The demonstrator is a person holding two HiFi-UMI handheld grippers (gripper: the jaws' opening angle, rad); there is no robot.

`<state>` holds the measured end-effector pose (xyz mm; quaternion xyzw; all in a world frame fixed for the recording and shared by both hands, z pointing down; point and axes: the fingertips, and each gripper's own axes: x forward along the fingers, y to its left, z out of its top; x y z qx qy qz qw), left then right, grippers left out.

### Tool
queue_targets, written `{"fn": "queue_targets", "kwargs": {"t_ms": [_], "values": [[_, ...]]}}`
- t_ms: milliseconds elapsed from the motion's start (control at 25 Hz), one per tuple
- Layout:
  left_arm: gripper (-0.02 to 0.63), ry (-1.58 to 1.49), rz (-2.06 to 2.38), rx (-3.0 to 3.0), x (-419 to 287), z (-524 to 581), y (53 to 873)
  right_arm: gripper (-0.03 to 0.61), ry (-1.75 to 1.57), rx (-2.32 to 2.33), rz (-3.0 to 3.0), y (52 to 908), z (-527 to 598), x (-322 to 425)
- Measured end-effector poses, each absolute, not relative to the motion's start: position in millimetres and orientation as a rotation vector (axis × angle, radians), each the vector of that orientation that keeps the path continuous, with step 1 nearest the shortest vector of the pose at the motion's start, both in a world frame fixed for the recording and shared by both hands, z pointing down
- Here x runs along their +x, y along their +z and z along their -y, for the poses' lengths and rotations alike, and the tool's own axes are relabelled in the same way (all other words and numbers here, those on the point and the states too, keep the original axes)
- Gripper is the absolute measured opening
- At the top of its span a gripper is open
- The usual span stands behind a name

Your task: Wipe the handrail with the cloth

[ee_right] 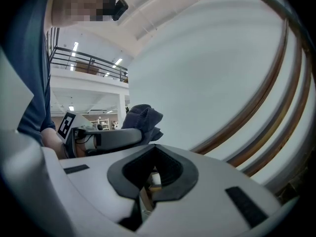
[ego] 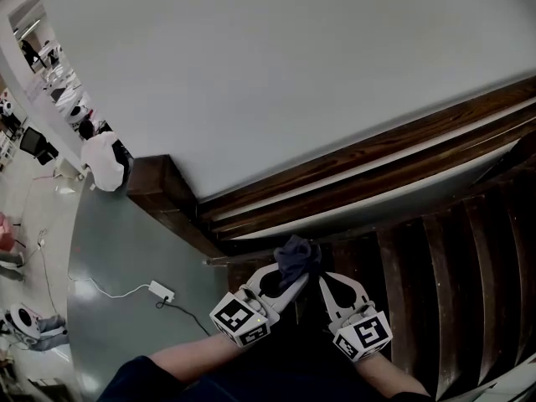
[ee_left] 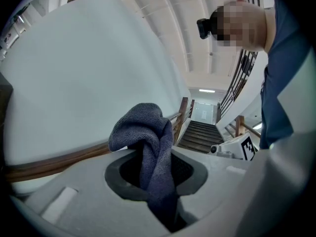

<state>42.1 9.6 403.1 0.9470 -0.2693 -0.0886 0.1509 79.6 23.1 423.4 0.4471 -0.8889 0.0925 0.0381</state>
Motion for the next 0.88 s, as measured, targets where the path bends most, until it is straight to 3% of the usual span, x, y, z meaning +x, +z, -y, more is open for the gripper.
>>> {"fn": "queue_targets", "kwargs": {"t_ms": [880], "values": [[0.083, -0.237, 0.818, 2.660, 122, 147, 426, 0.008, 0.312, 1.431, 2.749, 438, 126, 163]]}}
